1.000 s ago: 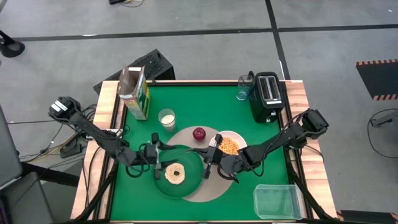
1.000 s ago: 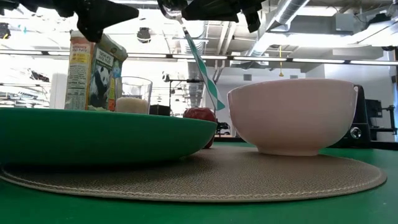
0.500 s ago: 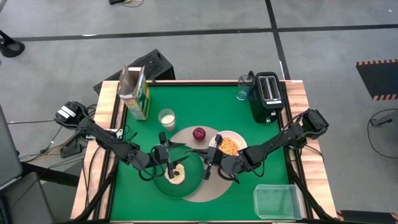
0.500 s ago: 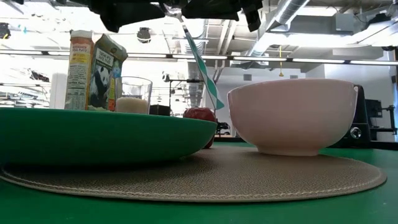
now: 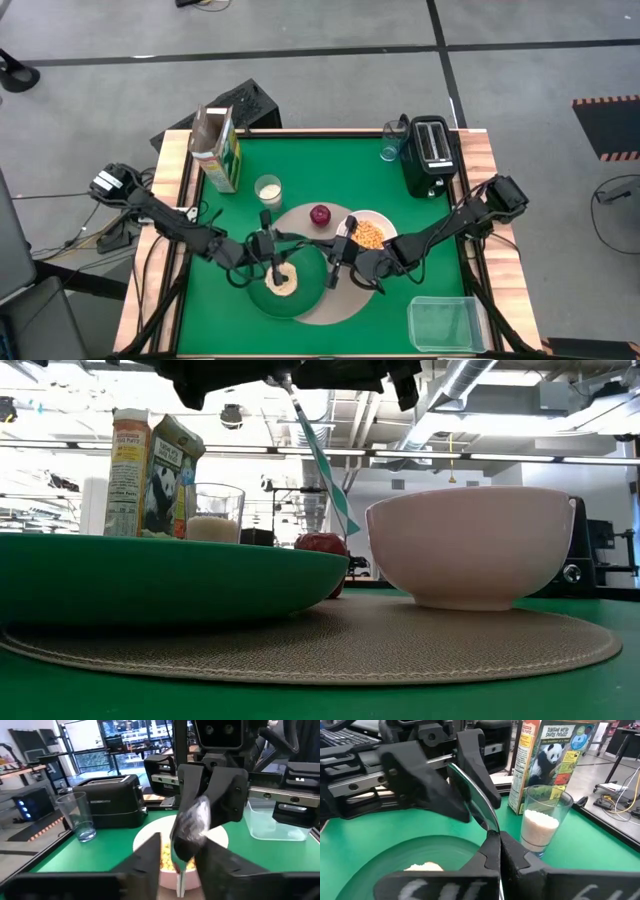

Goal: Arrange a breakfast setting
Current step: Put the white green spoon to the right of the white bowl on the table

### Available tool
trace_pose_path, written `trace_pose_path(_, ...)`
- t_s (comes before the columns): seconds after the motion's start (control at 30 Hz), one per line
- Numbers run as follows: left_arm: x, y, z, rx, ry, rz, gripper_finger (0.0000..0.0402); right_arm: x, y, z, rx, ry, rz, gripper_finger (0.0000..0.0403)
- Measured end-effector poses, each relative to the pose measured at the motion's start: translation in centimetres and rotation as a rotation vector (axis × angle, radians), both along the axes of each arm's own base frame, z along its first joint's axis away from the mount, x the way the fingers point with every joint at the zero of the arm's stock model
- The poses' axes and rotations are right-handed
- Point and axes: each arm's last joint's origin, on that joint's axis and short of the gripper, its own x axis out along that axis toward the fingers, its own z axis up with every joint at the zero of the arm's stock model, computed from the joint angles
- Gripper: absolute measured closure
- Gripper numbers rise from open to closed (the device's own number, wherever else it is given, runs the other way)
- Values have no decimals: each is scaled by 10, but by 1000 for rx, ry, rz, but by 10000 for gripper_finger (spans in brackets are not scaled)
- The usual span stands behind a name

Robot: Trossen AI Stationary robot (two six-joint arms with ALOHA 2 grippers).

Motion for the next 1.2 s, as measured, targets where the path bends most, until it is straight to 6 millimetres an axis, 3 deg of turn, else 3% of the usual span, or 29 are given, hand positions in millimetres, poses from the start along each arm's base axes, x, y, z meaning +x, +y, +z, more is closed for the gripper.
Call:
trace_pose_path(0.17,4,6,1,-3,-8,-25,391,0,0,0,6,1,15,392)
trace_pose_path(0.4,2,4,3,-13,-10,-39,400,1,1,0,64,-9,54,367)
trace_pose_path(0.7,-16,0,22,-40,-42,-59,401,-26,3,39,163,-16,188,266)
trace_pose_path(0.8,-14,-2,25,-43,-6,-40,401,-32,2,41,244,19,237,245)
trace_pose_path(1.03,7,-19,45,-6,146,144,401,-31,18,17,246,106,214,247)
trace_pose_path(1.2,23,-33,48,9,151,272,401,-18,28,-14,123,83,52,259)
